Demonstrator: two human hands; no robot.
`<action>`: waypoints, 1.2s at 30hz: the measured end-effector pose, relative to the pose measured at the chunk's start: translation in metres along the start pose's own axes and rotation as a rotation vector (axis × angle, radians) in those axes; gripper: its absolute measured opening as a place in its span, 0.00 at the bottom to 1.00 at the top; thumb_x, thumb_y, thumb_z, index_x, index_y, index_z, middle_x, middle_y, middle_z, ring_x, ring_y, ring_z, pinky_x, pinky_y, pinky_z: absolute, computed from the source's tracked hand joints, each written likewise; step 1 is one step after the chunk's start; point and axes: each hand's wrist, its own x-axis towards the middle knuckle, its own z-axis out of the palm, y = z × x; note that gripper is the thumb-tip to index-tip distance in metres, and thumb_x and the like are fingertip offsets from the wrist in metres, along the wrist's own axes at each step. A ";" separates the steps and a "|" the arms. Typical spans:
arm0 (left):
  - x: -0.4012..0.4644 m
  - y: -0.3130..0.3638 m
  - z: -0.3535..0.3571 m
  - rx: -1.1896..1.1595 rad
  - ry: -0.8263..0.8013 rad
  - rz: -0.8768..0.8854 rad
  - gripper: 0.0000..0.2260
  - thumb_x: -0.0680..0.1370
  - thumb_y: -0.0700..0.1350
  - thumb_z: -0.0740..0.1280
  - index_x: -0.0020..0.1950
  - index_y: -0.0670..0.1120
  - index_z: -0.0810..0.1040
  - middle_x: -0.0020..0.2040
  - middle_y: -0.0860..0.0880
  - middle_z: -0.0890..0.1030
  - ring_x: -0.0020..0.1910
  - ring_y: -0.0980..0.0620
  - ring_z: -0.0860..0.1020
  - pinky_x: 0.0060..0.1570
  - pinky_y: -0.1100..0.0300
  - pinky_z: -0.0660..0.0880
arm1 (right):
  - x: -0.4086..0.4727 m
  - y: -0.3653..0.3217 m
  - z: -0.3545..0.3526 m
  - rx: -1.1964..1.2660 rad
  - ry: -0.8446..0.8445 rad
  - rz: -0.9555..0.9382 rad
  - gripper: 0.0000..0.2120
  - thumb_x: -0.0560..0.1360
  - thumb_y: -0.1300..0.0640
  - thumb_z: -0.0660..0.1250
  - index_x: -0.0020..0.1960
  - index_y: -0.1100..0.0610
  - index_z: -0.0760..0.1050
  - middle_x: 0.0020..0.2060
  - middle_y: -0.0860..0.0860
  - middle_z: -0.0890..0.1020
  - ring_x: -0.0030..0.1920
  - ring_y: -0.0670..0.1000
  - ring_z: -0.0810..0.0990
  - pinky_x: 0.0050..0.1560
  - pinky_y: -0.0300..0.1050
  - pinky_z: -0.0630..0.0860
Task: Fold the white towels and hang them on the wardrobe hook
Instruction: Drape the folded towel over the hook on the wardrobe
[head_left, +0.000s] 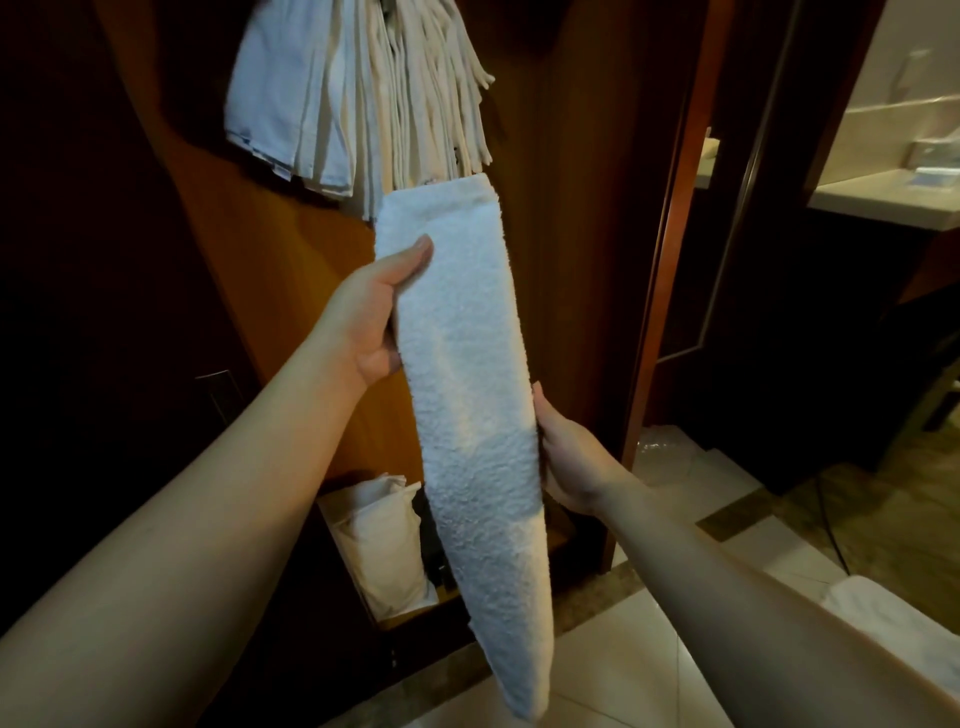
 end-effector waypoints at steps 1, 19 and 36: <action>0.001 0.001 -0.001 -0.016 -0.025 -0.010 0.16 0.79 0.48 0.68 0.66 0.45 0.75 0.52 0.44 0.85 0.55 0.42 0.84 0.50 0.44 0.81 | 0.000 0.000 0.000 0.022 -0.013 -0.004 0.21 0.76 0.37 0.54 0.59 0.46 0.78 0.62 0.48 0.82 0.68 0.48 0.75 0.73 0.51 0.67; 0.001 0.011 0.001 -0.093 -0.168 -0.053 0.13 0.81 0.47 0.65 0.64 0.46 0.75 0.52 0.44 0.84 0.56 0.42 0.83 0.56 0.43 0.80 | 0.003 -0.004 -0.020 0.262 -0.280 0.027 0.46 0.53 0.49 0.88 0.65 0.63 0.74 0.57 0.59 0.83 0.59 0.57 0.82 0.59 0.56 0.79; 0.010 0.025 0.020 -0.006 0.005 0.084 0.16 0.80 0.46 0.68 0.66 0.46 0.74 0.56 0.43 0.85 0.54 0.42 0.84 0.53 0.40 0.80 | -0.008 -0.011 -0.004 -0.323 0.151 -0.346 0.10 0.81 0.56 0.60 0.56 0.44 0.77 0.50 0.44 0.83 0.54 0.47 0.81 0.59 0.50 0.75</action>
